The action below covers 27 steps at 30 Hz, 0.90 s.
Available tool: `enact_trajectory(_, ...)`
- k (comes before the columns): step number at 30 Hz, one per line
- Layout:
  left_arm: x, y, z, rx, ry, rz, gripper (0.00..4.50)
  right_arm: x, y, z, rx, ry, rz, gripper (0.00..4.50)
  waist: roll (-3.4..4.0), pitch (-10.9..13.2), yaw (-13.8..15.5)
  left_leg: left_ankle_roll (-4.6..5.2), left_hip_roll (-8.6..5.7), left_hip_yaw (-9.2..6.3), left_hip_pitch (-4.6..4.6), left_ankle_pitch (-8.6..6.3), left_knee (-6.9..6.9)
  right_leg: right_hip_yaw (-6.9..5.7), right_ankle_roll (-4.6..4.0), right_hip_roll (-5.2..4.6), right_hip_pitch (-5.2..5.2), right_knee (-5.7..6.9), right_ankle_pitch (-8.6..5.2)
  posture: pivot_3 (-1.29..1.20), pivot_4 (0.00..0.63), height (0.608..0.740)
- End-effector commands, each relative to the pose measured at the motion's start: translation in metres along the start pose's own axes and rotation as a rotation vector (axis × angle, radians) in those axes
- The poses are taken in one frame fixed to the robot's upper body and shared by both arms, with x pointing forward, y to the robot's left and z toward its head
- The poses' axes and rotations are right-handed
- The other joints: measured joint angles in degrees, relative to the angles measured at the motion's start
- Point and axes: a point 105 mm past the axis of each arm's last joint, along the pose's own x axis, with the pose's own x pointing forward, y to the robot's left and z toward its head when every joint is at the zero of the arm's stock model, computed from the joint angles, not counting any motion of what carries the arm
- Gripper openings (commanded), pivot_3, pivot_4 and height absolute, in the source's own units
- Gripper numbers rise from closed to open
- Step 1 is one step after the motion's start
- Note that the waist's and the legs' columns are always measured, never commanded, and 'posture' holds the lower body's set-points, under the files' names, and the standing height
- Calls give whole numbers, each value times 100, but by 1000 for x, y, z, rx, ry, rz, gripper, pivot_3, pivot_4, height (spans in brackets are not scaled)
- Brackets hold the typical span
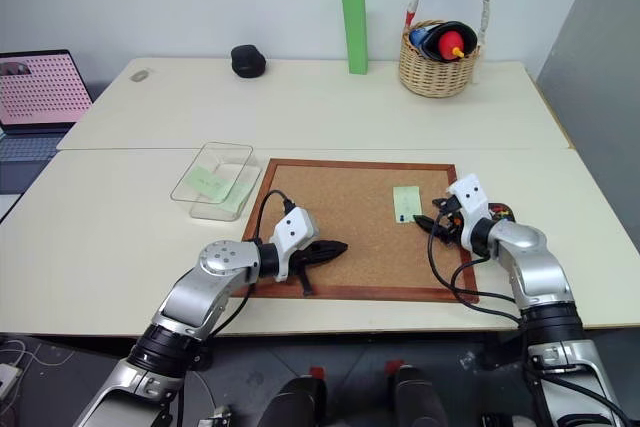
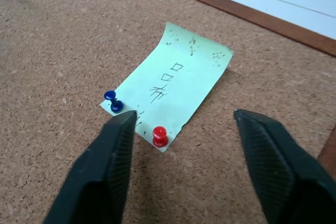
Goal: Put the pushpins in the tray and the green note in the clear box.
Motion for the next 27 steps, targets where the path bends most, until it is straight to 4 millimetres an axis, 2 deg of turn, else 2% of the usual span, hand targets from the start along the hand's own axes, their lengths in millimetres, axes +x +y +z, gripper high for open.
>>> enact_trajectory(1, 2, -16, -33, -50, 119, -54, 0, -1, 1, 12, -43, -30, 10, 2129, 0, 0, 0, 0, 0, 0, 0, 0, 0, 0, 0, 0, 0, 0, 0, 0, 150, 740)
enact_trajectory(7, 1, -16, -34, -49, 123, -55, 0, -2, 3, 12, -41, -33, 22, 1173, 0, 0, 0, 0, 0, 0, 0, 0, 0, 0, 0, 0, 0, 0, 0, 0, 150, 740)
enact_trajectory(13, 1, -16, -35, -49, 126, -54, 0, -5, 7, 13, -43, -30, 46, 35, 0, 0, 0, 0, 0, 0, 1, 0, 0, 0, 0, 0, 0, 0, 0, 0, 150, 740)
enact_trajectory(27, 1, -17, -39, -36, 145, -49, 0, -11, 13, 45, -63, -146, 76, 35, 1, -1, 0, 0, 1, -1, 1, 0, -3, -1, -1, 0, -1, 0, -1, 0, 150, 740)
